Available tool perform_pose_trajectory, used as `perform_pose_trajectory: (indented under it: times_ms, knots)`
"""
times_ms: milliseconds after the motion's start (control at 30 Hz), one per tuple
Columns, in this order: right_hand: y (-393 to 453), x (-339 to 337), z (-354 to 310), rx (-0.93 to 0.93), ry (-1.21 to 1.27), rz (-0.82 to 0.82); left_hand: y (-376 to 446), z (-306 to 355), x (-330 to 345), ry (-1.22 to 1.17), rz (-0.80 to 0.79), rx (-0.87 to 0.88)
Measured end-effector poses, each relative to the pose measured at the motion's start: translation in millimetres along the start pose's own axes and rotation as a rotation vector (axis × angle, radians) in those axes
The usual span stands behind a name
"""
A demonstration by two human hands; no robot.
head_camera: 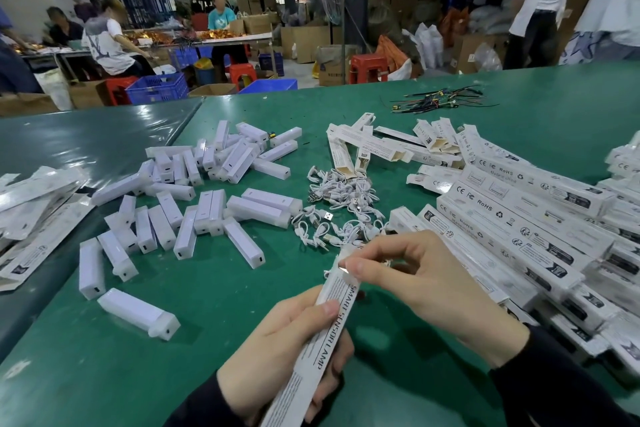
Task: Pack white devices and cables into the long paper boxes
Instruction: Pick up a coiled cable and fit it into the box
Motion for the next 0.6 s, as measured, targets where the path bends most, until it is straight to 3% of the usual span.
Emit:
perform_pose_trajectory:
  times_ms: [267,433,600]
  knots:
    - [-1.9,13.4,2.4,0.037,-0.058,-0.094,3.2,-4.0,-8.2,-0.006,0.096,0.052]
    - [1.2,3.9,11.0,0.119,0.153,0.068,6.0,5.5,-10.7,0.014,0.155,0.192]
    - [-1.5,17.6,11.1,0.100,0.196,-0.034,4.7,6.9,-2.9,0.029,0.106,0.235]
Point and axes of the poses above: each hand's wrist, its own y-axis towards the middle knuckle, its own x-axis out of the palm, z = x × y, the point moved 6 cm from there along y, towards the middle knuckle, and after that the axes turned 1 degree about -y, right-handed, at the moved point
